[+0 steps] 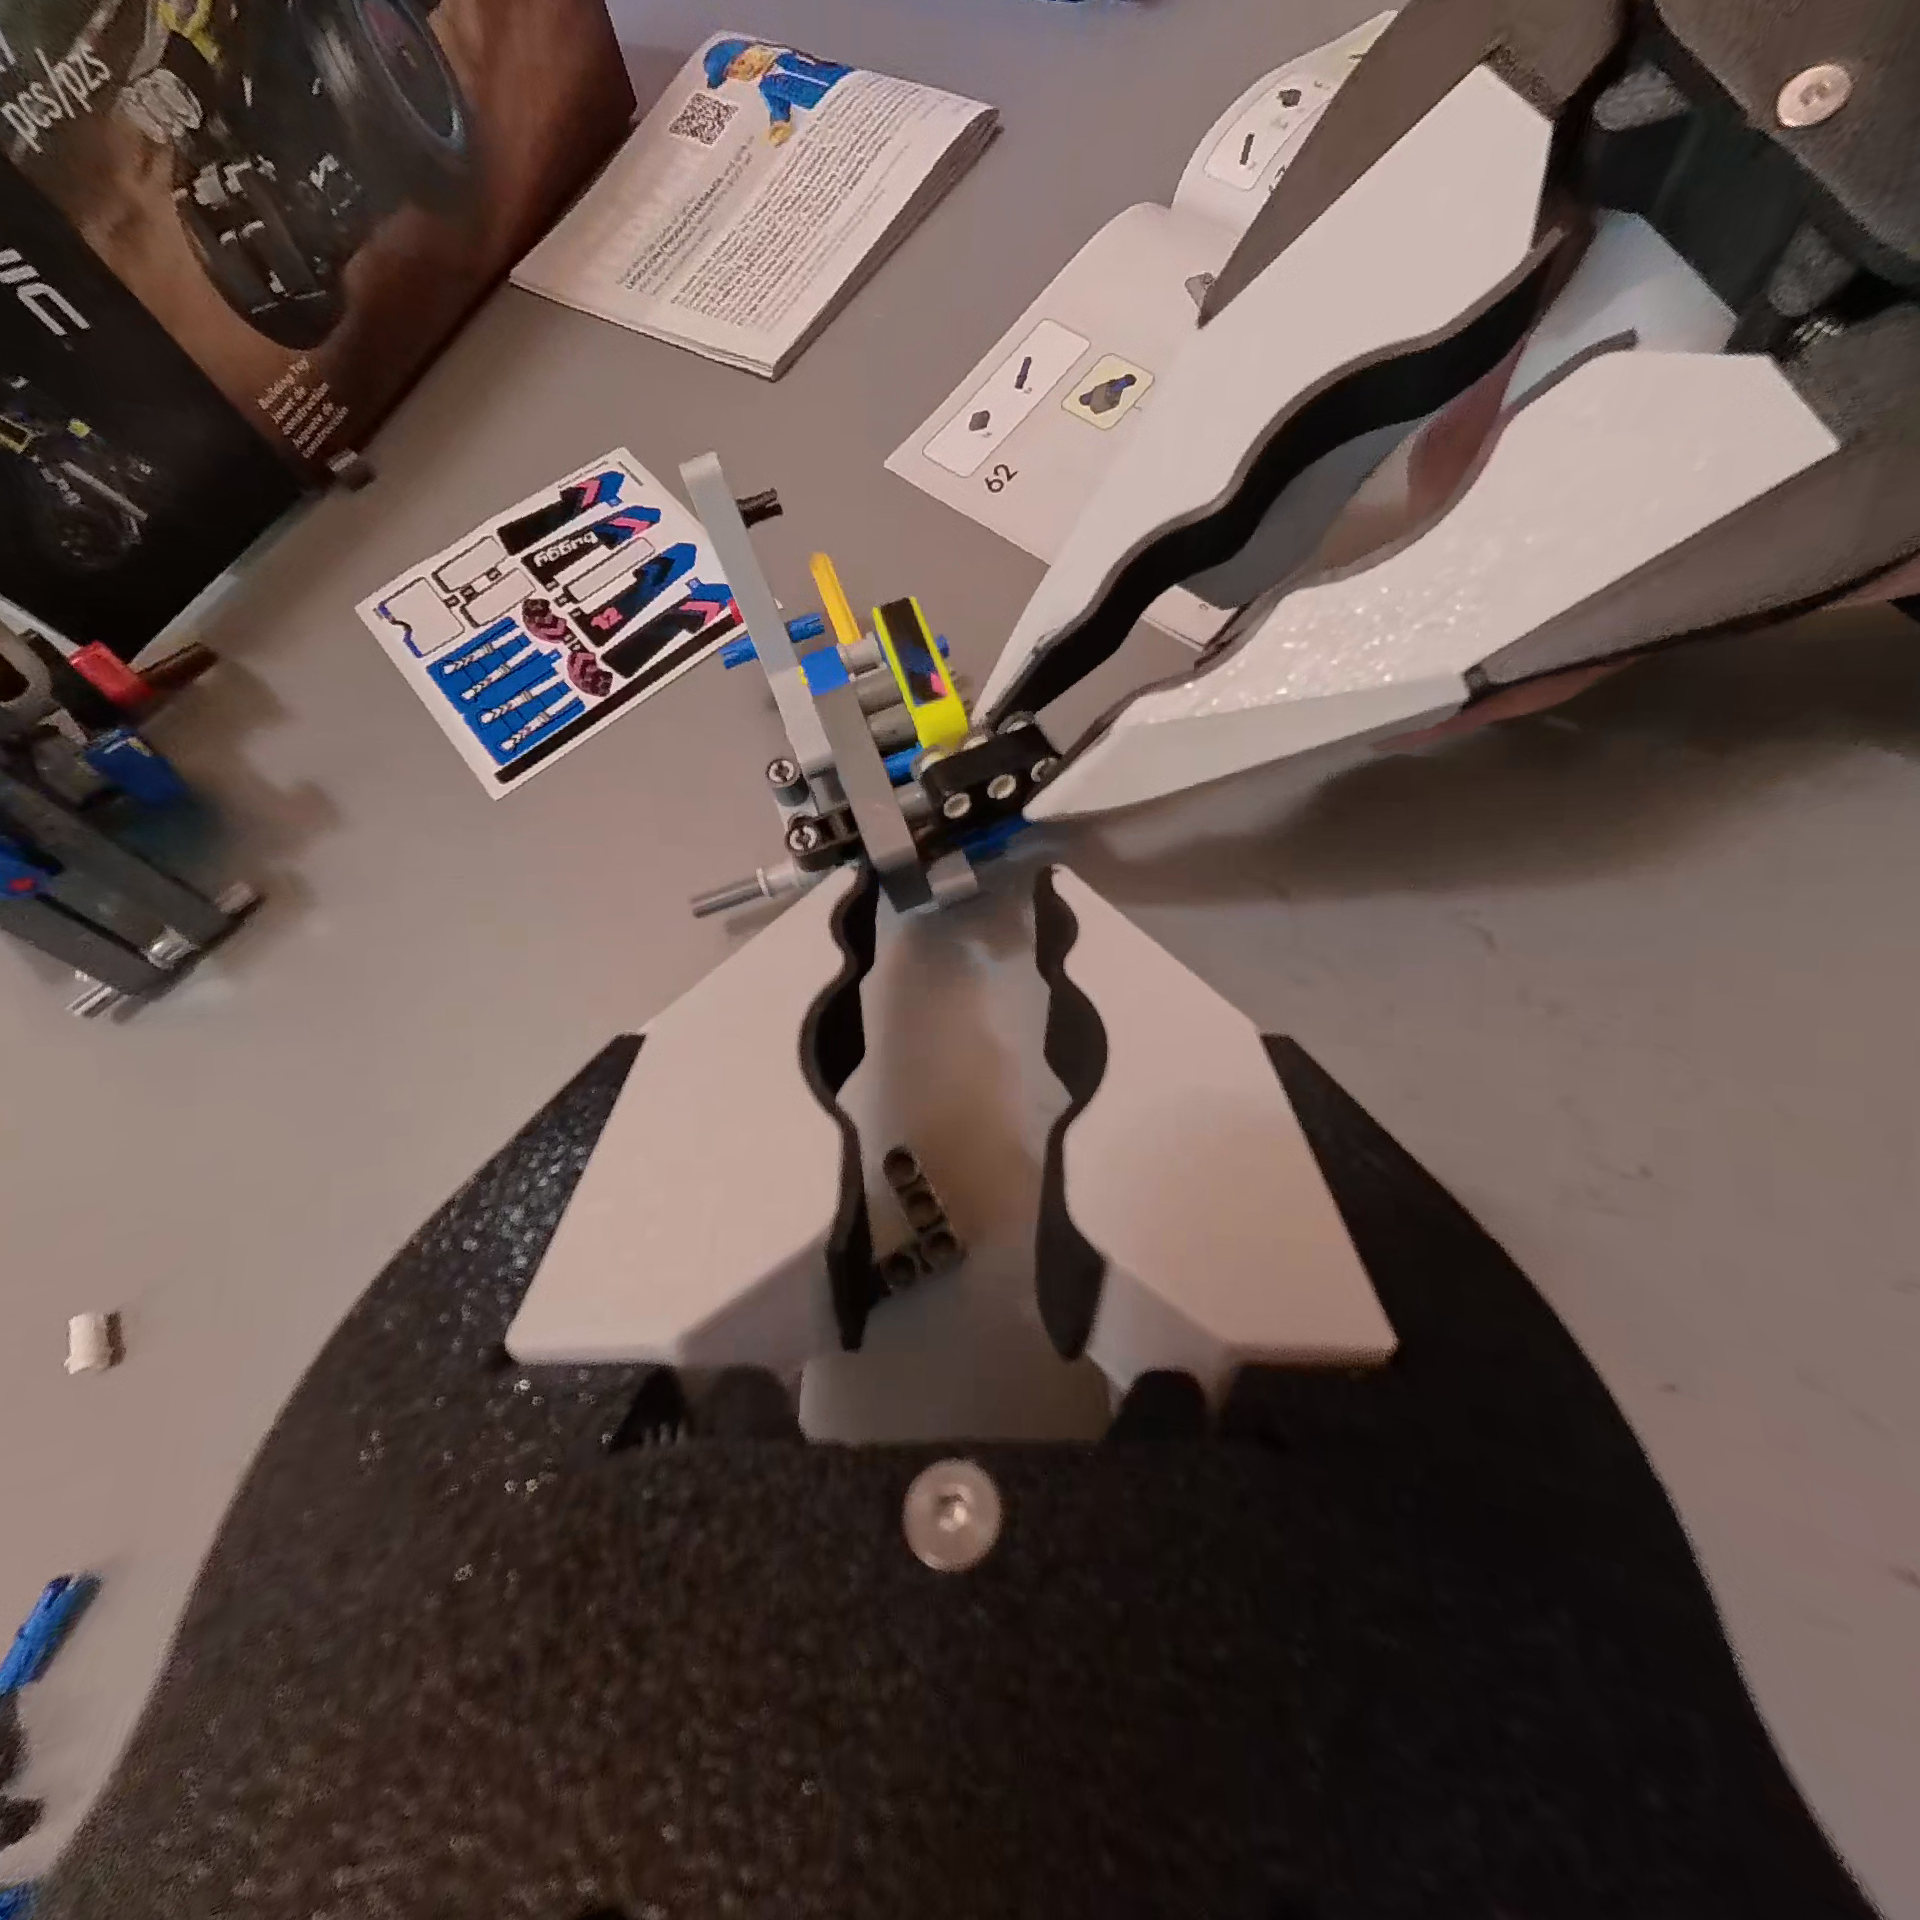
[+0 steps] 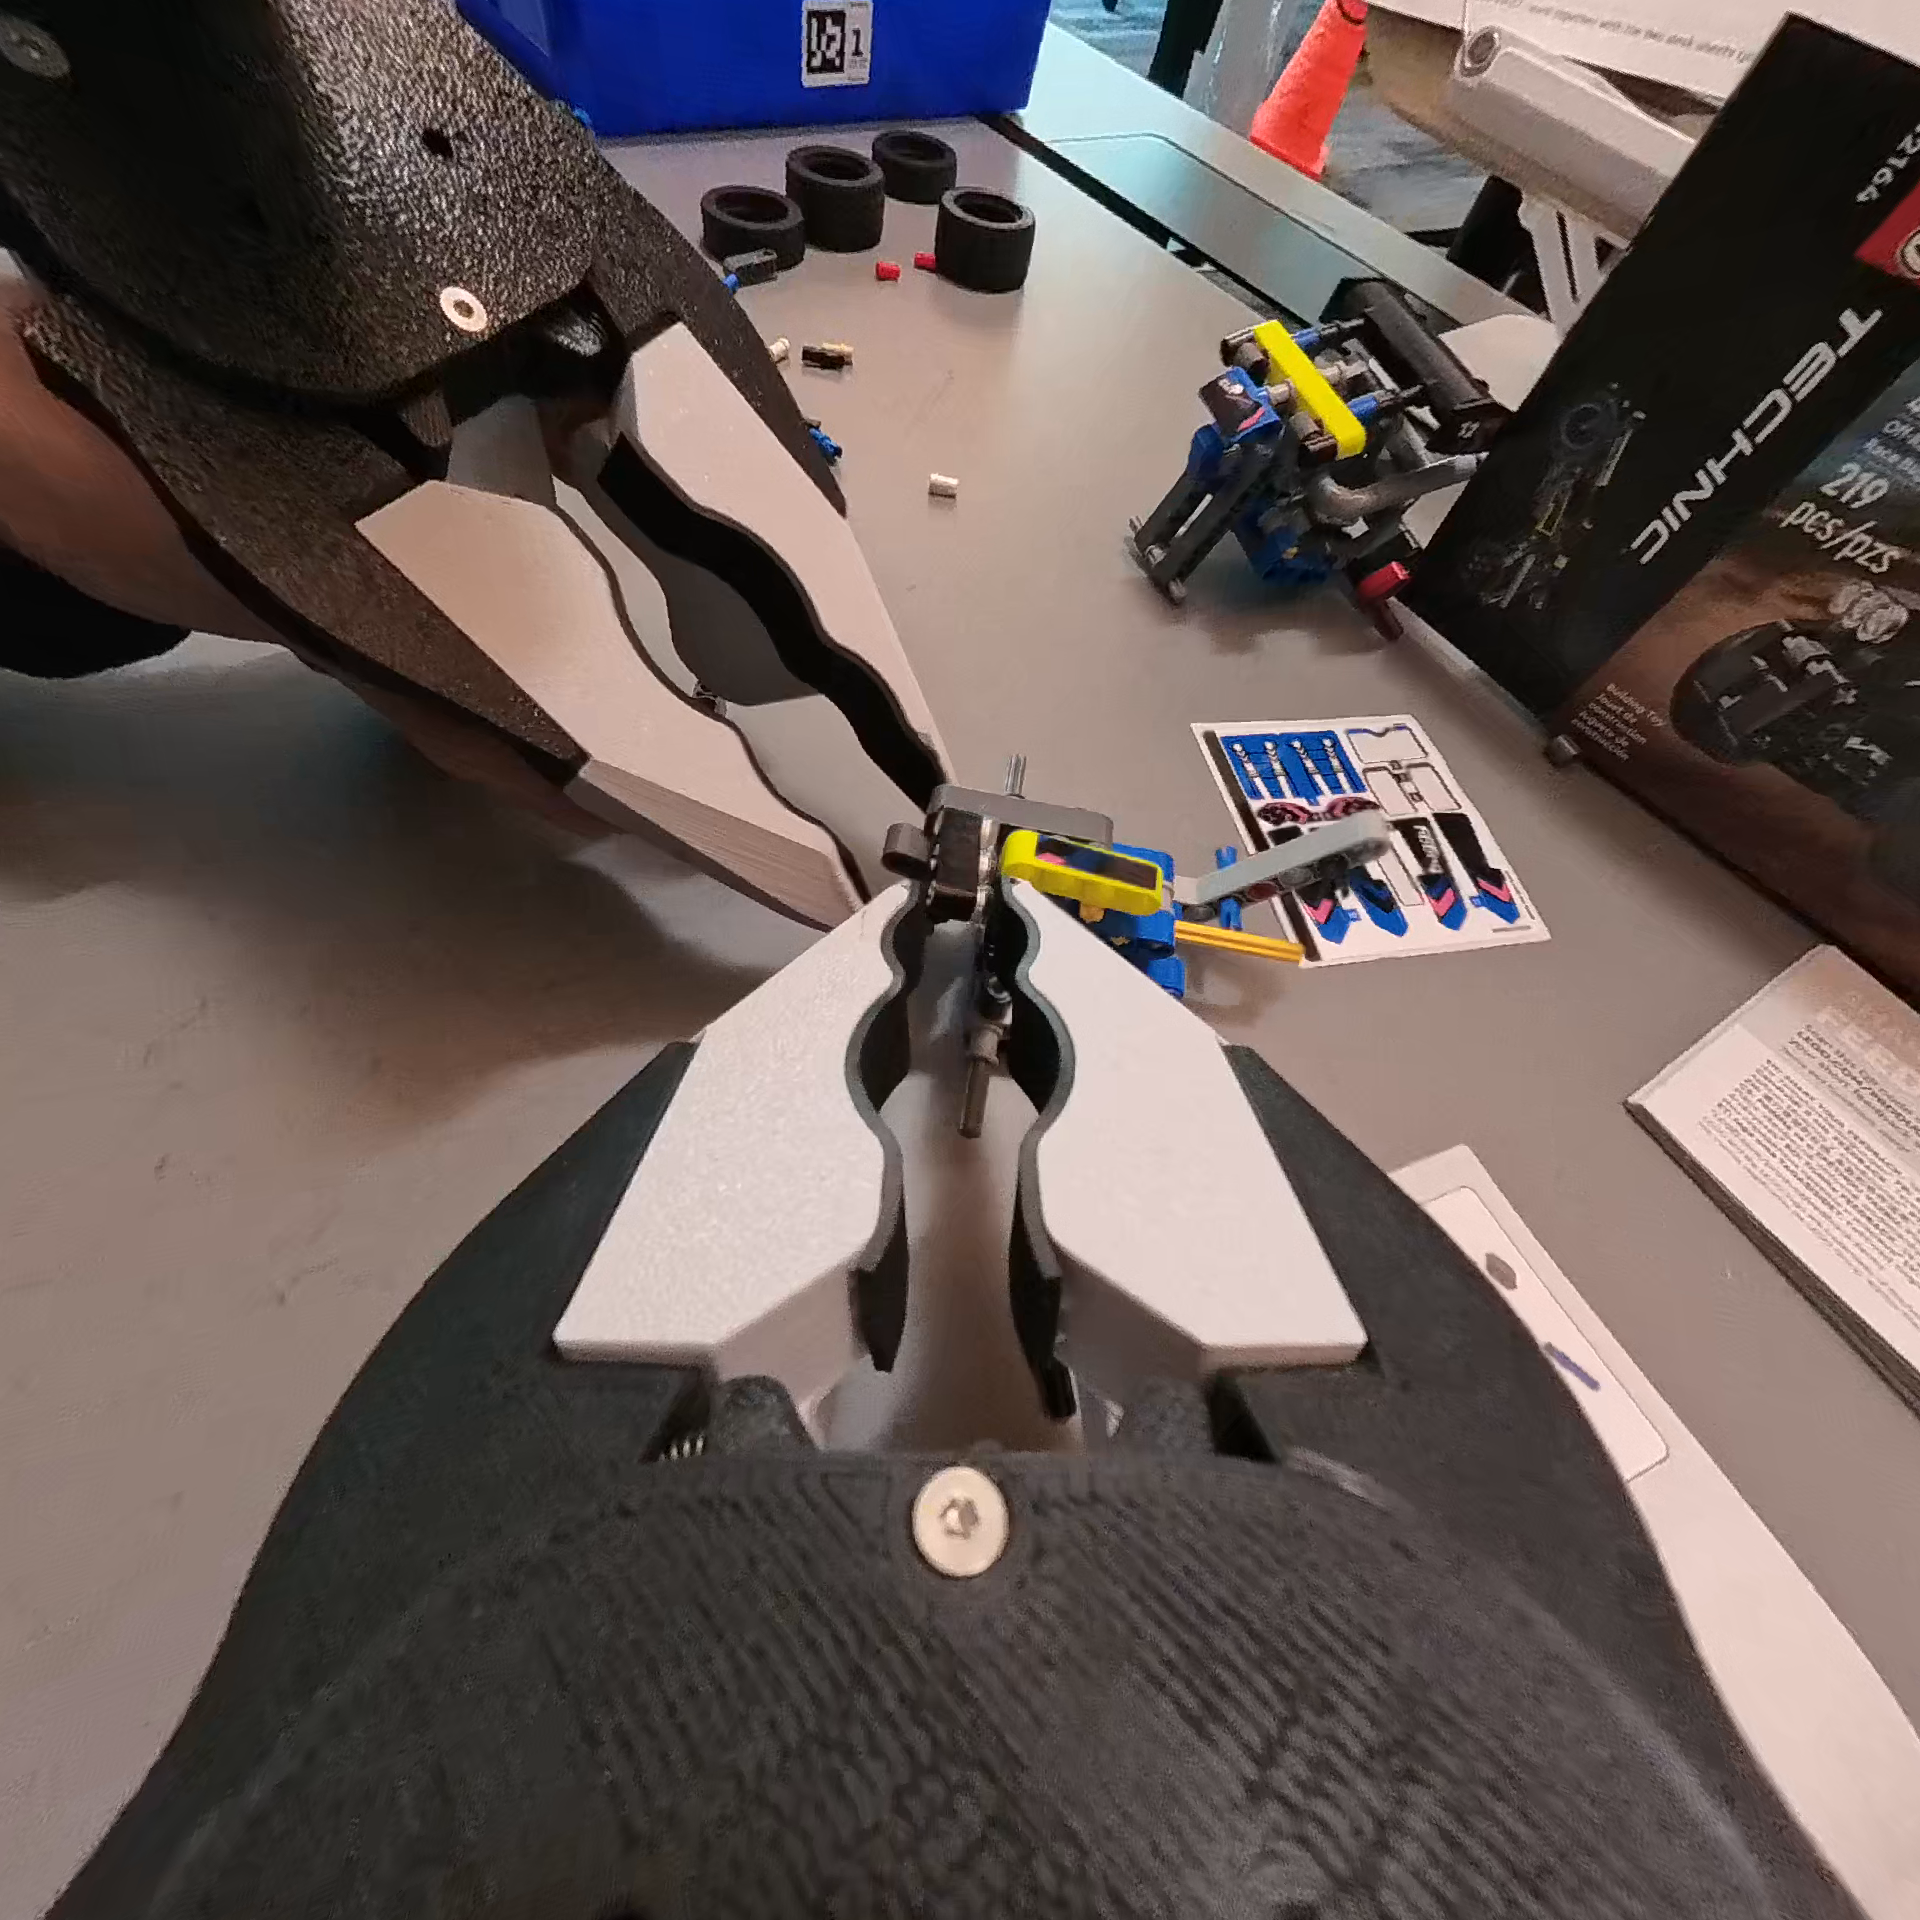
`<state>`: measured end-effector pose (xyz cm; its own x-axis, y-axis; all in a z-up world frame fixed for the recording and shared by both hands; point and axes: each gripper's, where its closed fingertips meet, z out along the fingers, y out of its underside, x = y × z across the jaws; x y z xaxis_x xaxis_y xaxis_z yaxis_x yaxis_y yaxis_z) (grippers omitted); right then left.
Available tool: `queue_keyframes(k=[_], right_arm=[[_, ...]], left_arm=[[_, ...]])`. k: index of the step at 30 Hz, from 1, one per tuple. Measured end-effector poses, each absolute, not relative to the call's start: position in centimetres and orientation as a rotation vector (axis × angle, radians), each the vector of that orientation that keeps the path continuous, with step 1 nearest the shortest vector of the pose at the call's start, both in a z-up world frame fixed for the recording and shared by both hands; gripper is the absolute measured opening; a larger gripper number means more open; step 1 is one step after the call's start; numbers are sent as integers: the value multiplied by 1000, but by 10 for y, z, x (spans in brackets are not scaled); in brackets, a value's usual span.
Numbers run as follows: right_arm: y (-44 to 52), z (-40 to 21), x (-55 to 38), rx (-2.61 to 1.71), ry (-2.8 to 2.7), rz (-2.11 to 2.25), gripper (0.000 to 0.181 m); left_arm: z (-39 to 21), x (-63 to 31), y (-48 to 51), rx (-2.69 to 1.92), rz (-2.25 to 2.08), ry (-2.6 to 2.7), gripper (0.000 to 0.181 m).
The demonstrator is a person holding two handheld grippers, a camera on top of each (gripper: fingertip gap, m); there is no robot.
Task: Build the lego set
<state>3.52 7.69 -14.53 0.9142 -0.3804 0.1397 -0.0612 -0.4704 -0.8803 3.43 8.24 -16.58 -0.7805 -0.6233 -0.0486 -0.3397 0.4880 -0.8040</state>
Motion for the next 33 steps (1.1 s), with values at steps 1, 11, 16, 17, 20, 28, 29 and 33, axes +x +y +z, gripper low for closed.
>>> queue_keyframes(k=[1,11,16,17,20,28,29,33], right_arm=[[78,-146,35,-2043,313,-392,10],[79,-146,34,-2050,295,-401,10],[78,-147,32,-2056,284,-405,11],[78,-147,31,-2056,289,-402,11],[70,-149,21,-2071,331,-332,11],[54,-157,-18,-2097,438,-50,11],[54,-159,-22,-2100,441,-8,11],[55,-159,-32,-2072,464,126,11]], left_arm=[[-166,34,83,-810,-1189,2403,27],[-166,35,83,-813,-1197,2393,27],[-165,35,87,-806,-1170,2372,29],[-163,34,89,-796,-1156,2354,31],[-151,23,90,-658,-1132,2309,33],[-142,-28,54,-56,-971,2236,25],[-143,-29,52,-22,-950,2230,24],[-153,-34,48,50,-879,2255,23]])
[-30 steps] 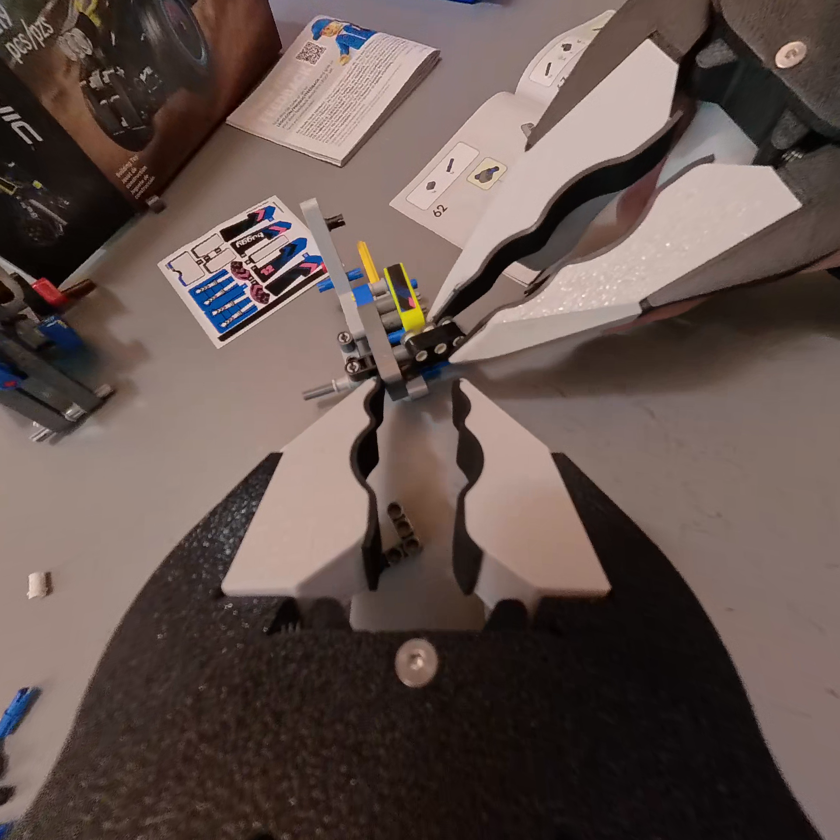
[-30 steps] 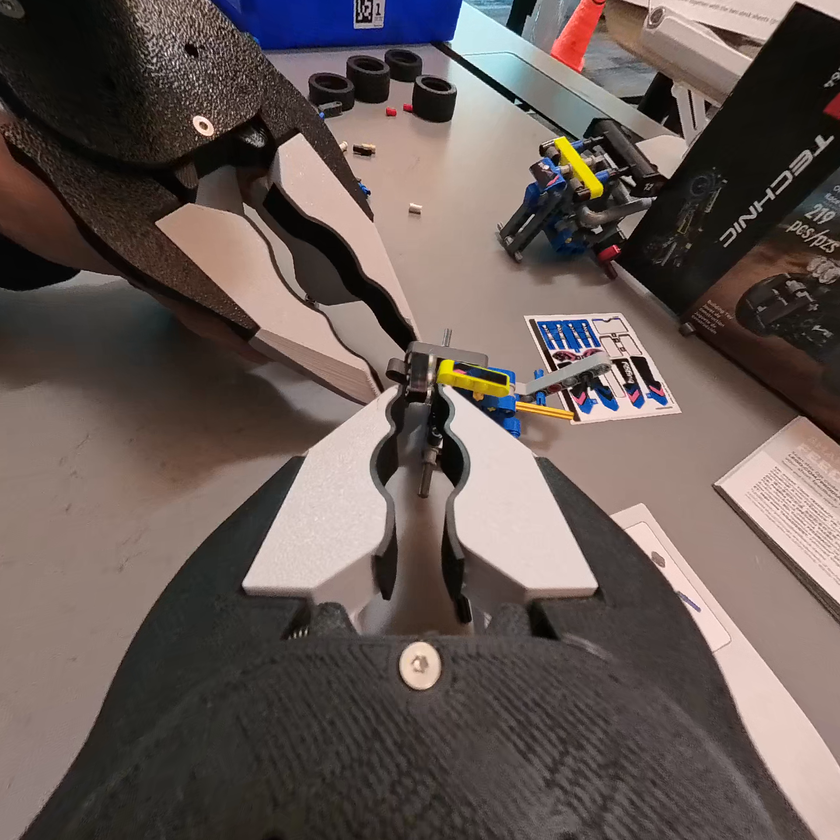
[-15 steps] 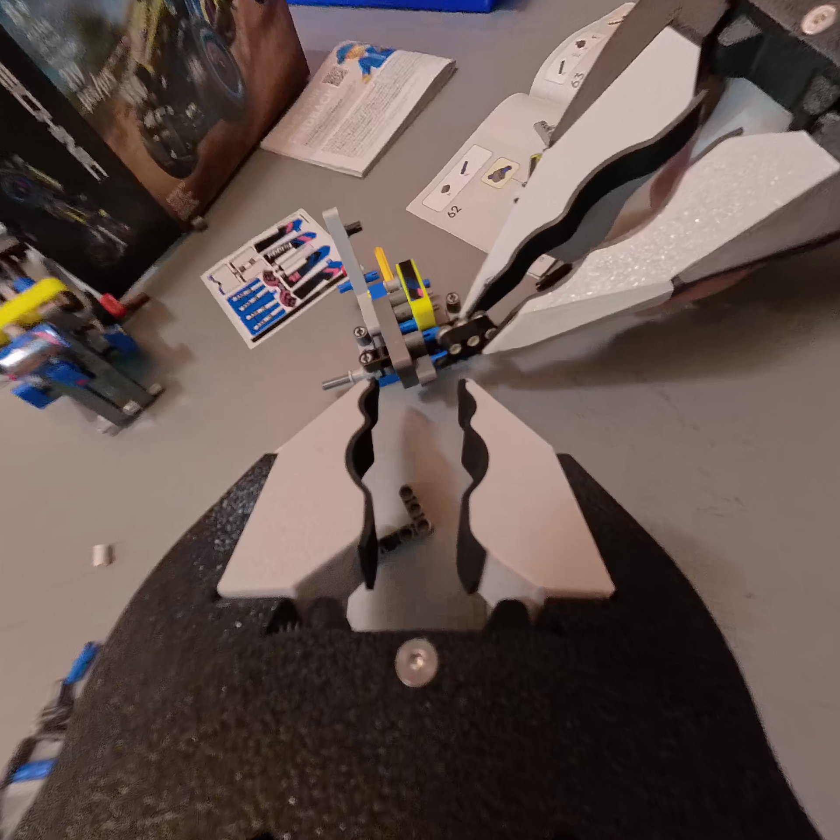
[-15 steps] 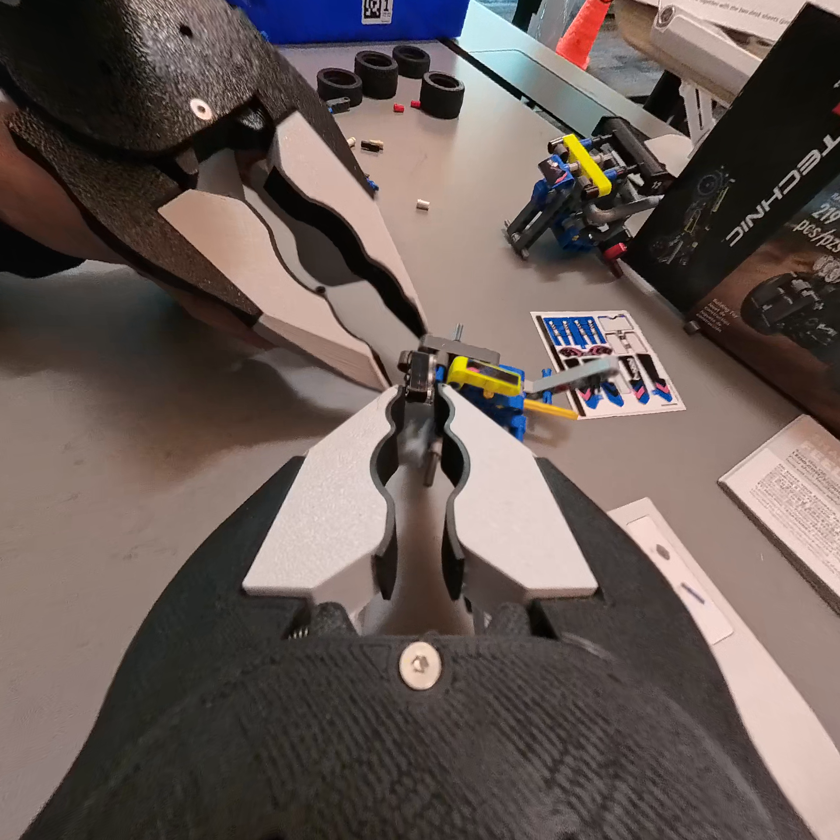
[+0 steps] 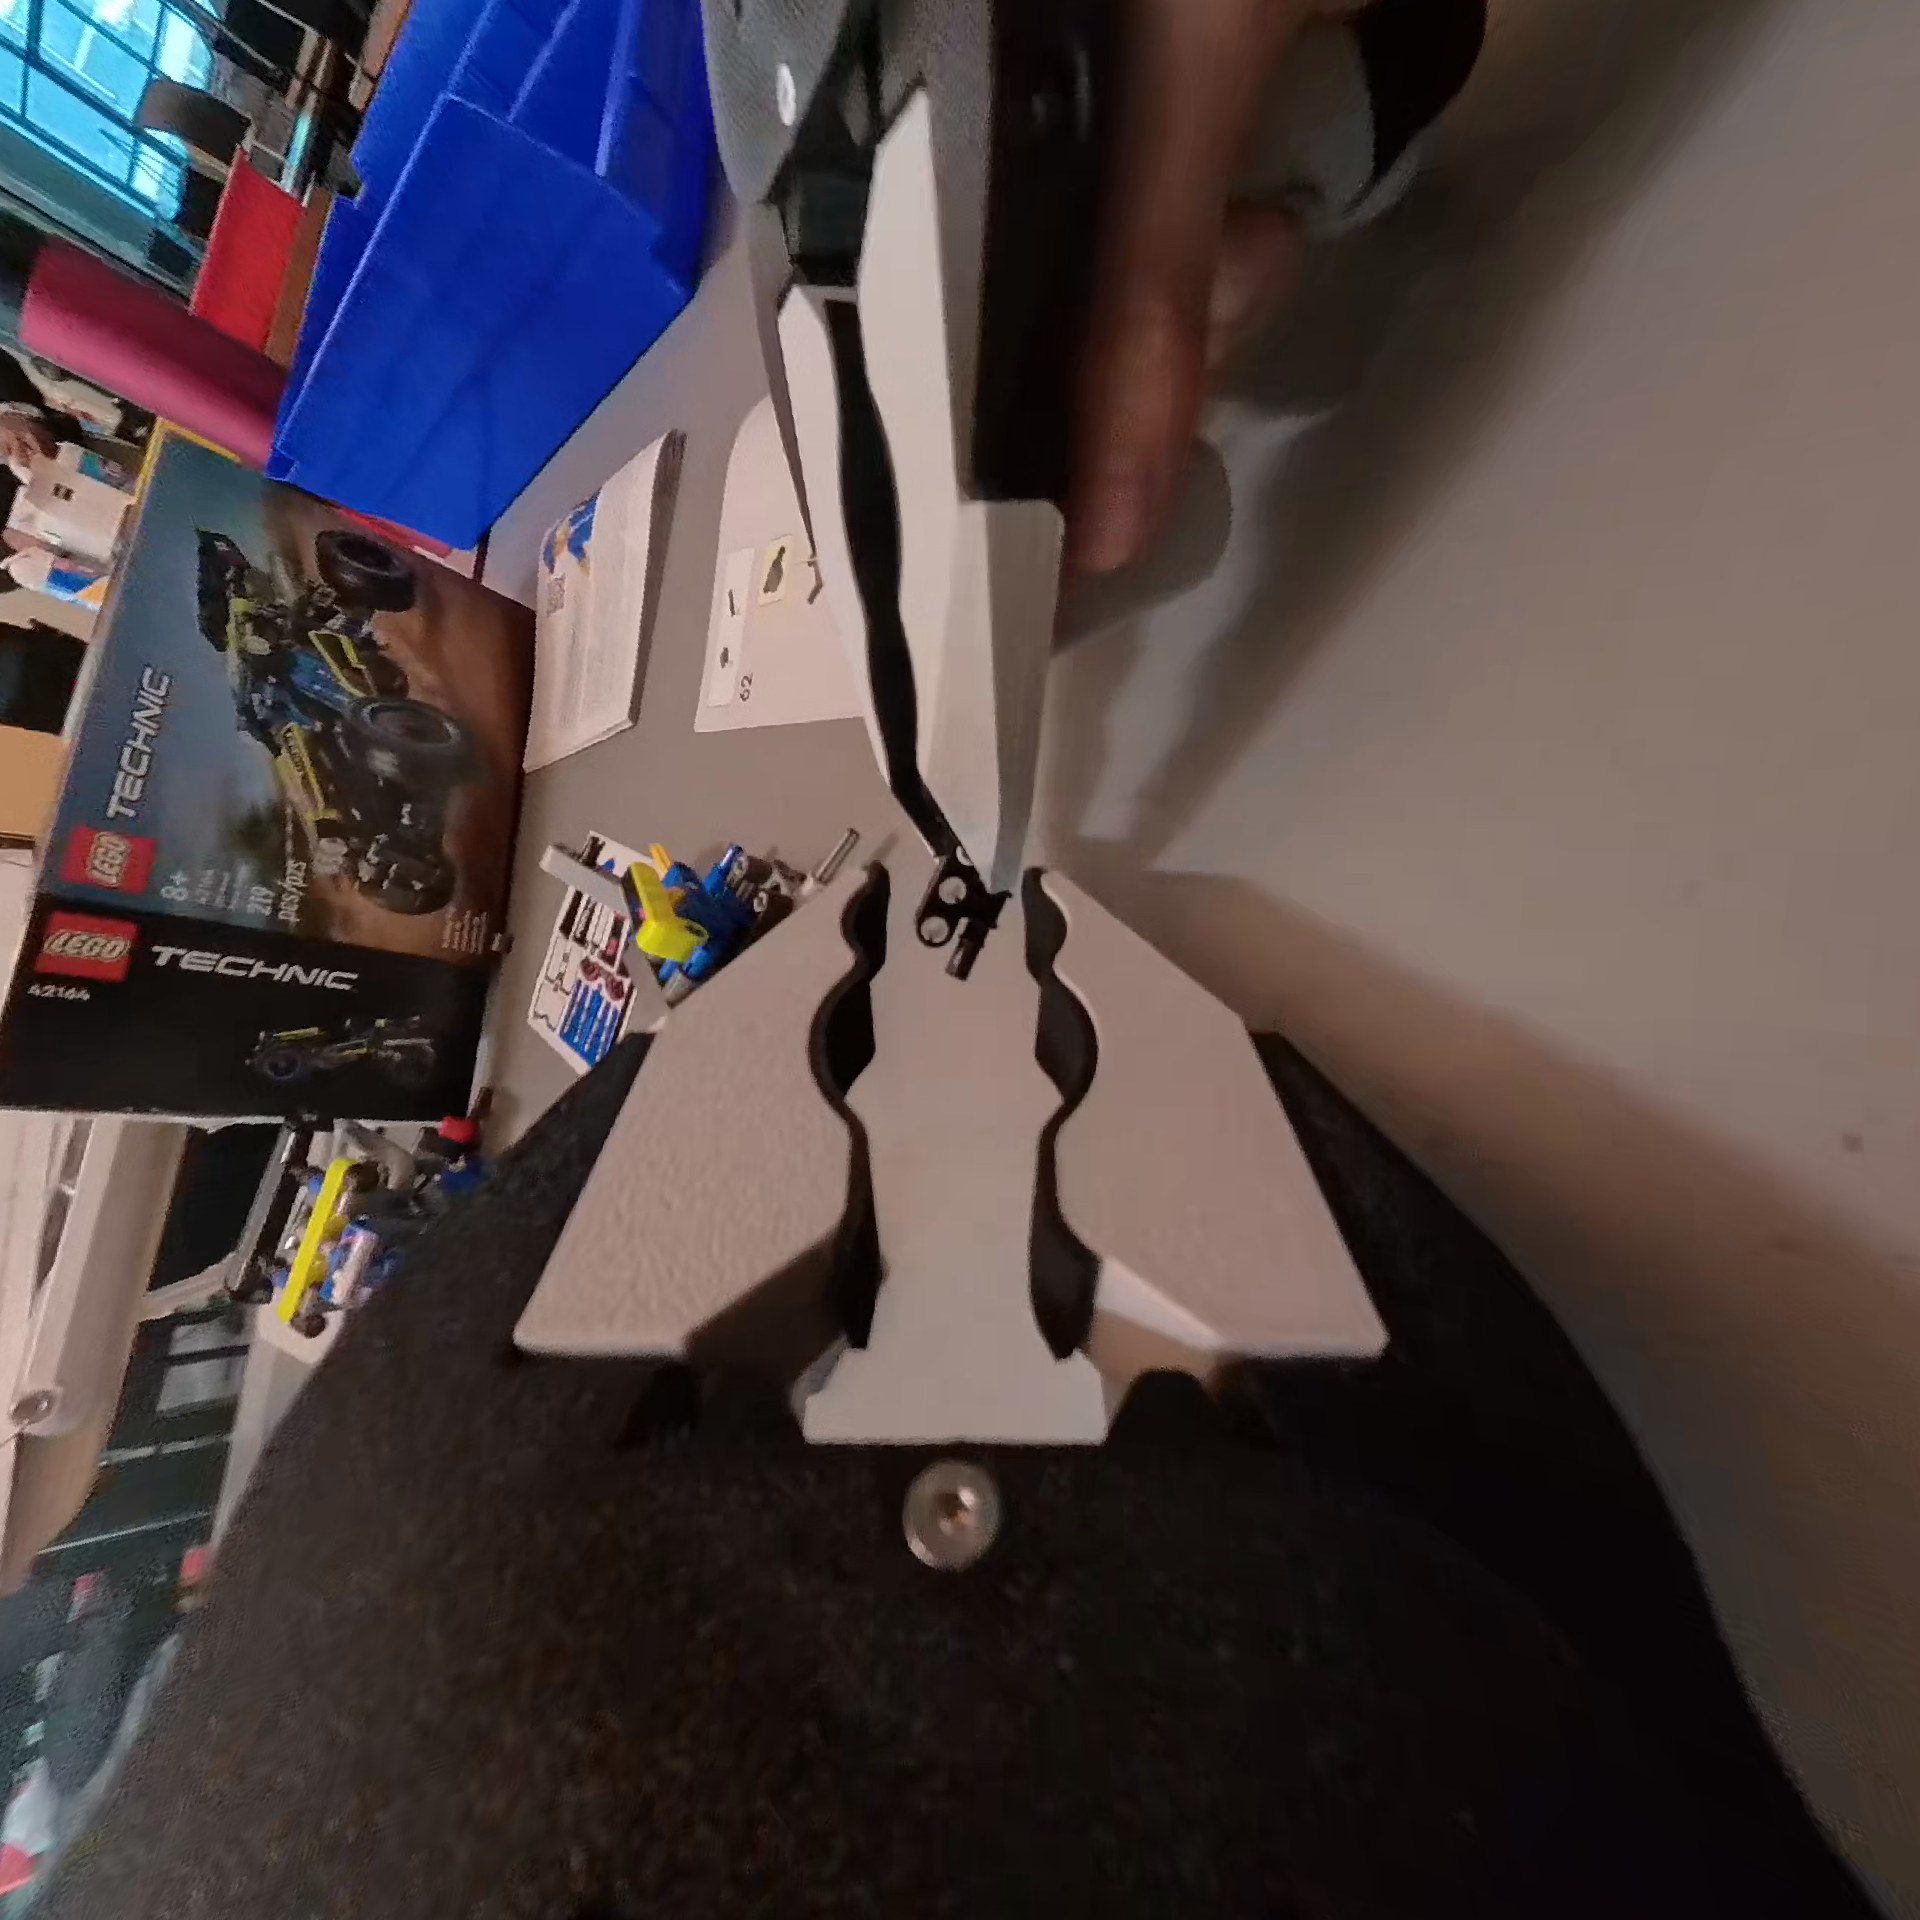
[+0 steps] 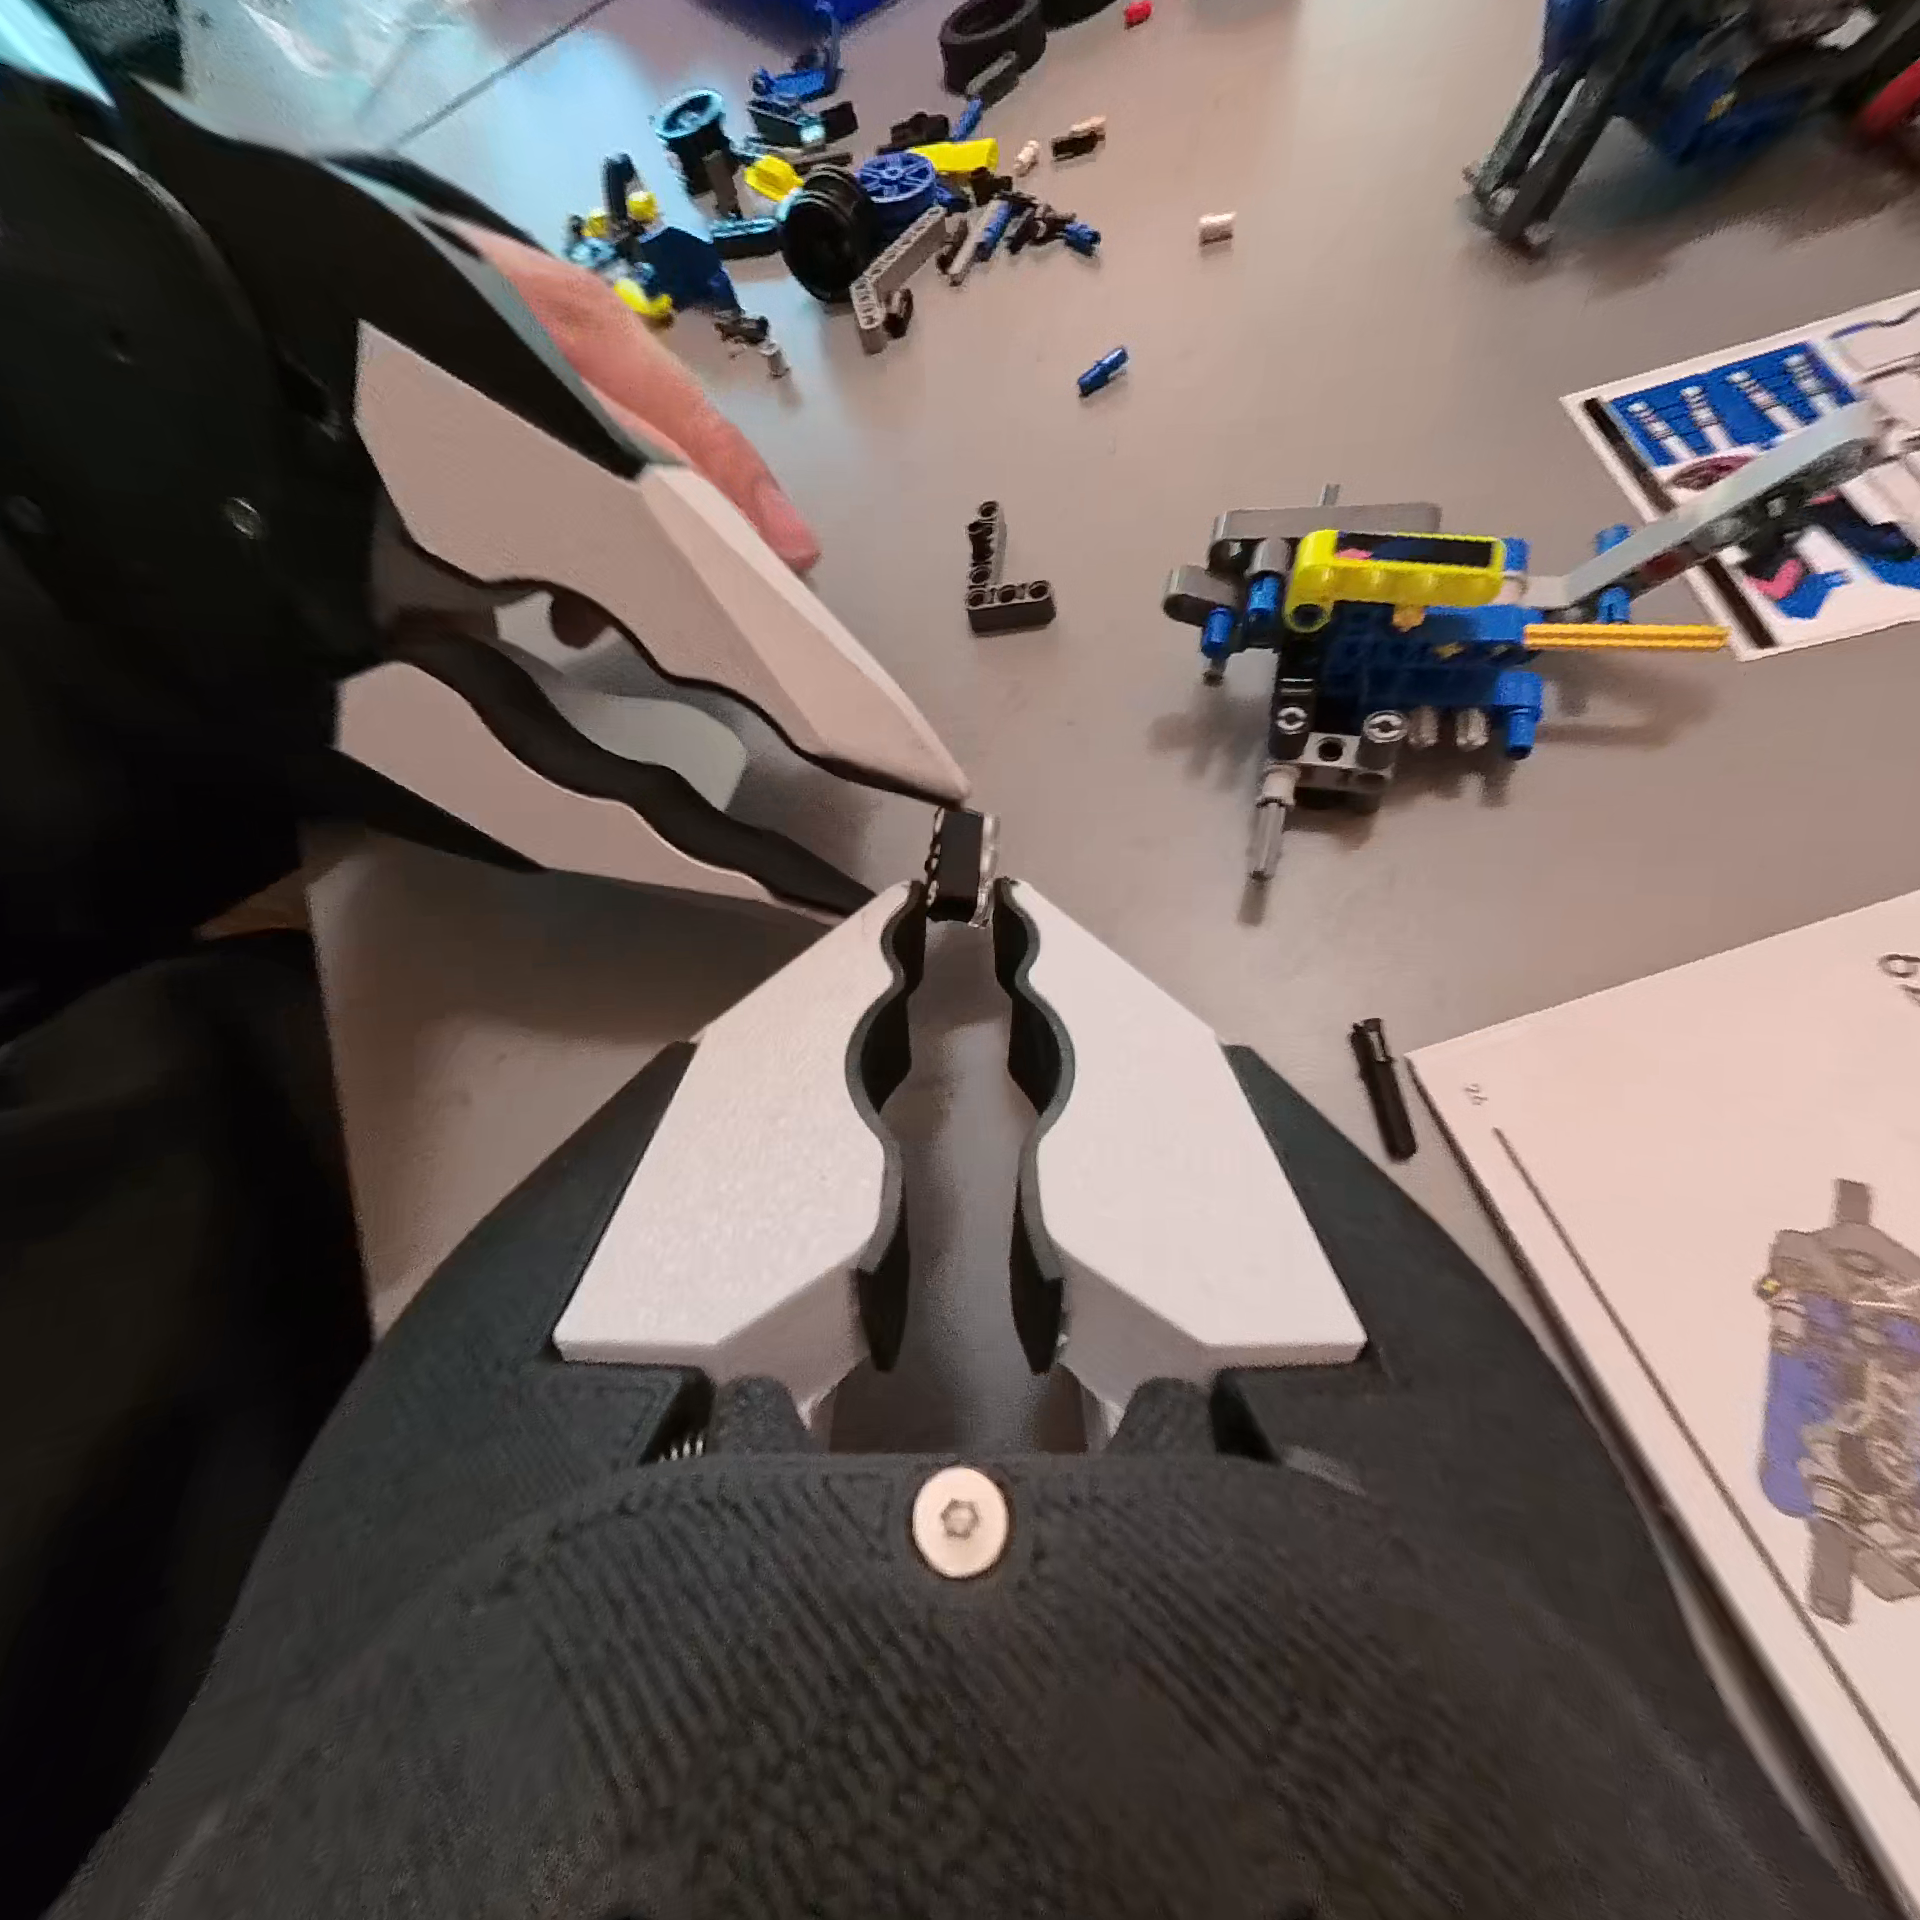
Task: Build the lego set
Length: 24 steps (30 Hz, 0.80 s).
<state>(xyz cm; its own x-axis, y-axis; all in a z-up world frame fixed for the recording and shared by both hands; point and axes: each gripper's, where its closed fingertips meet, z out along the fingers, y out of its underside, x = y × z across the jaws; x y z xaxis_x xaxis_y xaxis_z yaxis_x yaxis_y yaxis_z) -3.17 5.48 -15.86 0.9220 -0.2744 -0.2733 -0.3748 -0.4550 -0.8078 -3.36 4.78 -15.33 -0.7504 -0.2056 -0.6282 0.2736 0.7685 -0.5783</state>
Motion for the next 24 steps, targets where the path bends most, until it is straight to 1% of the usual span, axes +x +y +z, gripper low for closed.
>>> queue_keyframes(k=[2,4,8,10,13,17,20,24], right_arm=[[56,-156,-37,-2047,471,201,11],[55,-154,-38,-2032,474,226,11],[54,-153,-38,-2029,422,197,11],[51,-149,-39,-2041,330,136,15],[46,-144,-38,-2071,119,-41,21],[49,-127,-42,-1985,-161,-308,20],[54,-121,-51,-1929,-279,-391,14],[58,-120,-57,-1910,-365,-434,6]], left_arm=[[-158,-35,48,84,-840,2262,22],[-159,-34,48,89,-810,2251,13],[-157,-32,49,90,-807,2218,13],[-155,-29,54,65,-818,2203,13],[-148,-34,53,1,-991,2221,13],[-134,-45,50,-72,-1267,2250,13],[-126,-54,49,-91,-1419,2266,13],[-126,-60,50,-88,-1491,2299,13]])
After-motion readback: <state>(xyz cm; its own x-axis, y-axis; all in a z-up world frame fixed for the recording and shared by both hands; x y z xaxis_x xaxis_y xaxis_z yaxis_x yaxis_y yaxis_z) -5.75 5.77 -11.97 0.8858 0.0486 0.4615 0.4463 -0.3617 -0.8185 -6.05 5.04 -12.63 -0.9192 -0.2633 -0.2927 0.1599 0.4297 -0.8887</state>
